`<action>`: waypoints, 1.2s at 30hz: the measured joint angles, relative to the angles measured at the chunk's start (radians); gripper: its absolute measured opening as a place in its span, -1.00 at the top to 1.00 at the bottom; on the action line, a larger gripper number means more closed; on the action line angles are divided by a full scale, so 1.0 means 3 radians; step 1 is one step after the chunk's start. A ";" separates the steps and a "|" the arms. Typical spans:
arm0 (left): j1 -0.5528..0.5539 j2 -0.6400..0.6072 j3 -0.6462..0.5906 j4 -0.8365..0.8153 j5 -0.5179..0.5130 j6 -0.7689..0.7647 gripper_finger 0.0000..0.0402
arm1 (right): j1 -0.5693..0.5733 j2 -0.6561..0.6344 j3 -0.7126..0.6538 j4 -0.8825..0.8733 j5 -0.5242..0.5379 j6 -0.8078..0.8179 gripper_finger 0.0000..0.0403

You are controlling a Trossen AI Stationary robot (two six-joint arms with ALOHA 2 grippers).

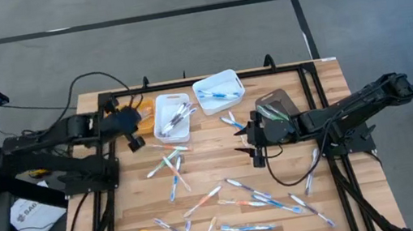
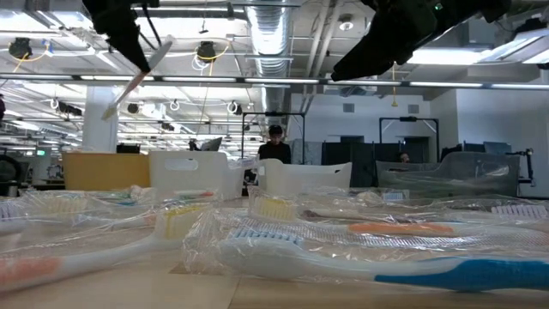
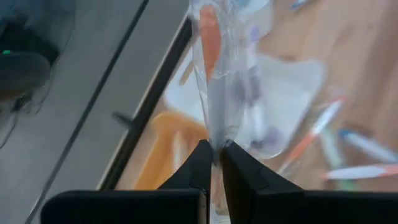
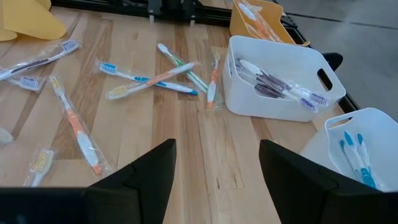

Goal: Pick & Place Toothbrushes
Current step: Put the orange toothbrush into the yellow bin

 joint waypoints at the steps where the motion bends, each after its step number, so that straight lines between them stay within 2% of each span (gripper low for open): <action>1: 0.0108 0.0000 0.0000 -0.0036 0.0003 0.0065 0.94 | 0.0000 0.0000 0.0000 0.0000 0.0000 -0.0001 -0.12; 5: 0.0530 -0.0001 0.0000 -0.0068 0.0028 0.0290 0.94 | 0.0000 0.0000 0.0000 -0.0023 0.0000 0.0000 -0.12; 10: 0.1046 0.0004 -0.0027 -0.0057 0.0574 0.0538 0.94 | 0.0000 0.0000 0.0000 -0.0033 0.0001 -0.0010 -0.12; 18: 0.1602 0.0009 -0.0289 -0.0064 0.0849 0.0963 0.93 | 0.0001 0.0000 0.0000 -0.0033 0.0001 -0.0052 -0.12; 23: 0.1835 0.0009 -0.0433 -0.0054 0.1217 0.1285 0.93 | 0.0001 0.0000 0.0000 -0.0031 0.0001 -0.0055 -0.12; 30: 0.2040 0.0010 -0.0534 0.0059 0.1223 0.1458 0.93 | 0.0001 0.0000 0.0000 -0.0024 0.0001 -0.0063 -0.12; 36: 0.2046 0.0031 -0.0534 0.0186 0.1217 0.1484 0.92 | 0.0001 0.0000 0.0000 -0.0026 0.0001 -0.0064 -0.12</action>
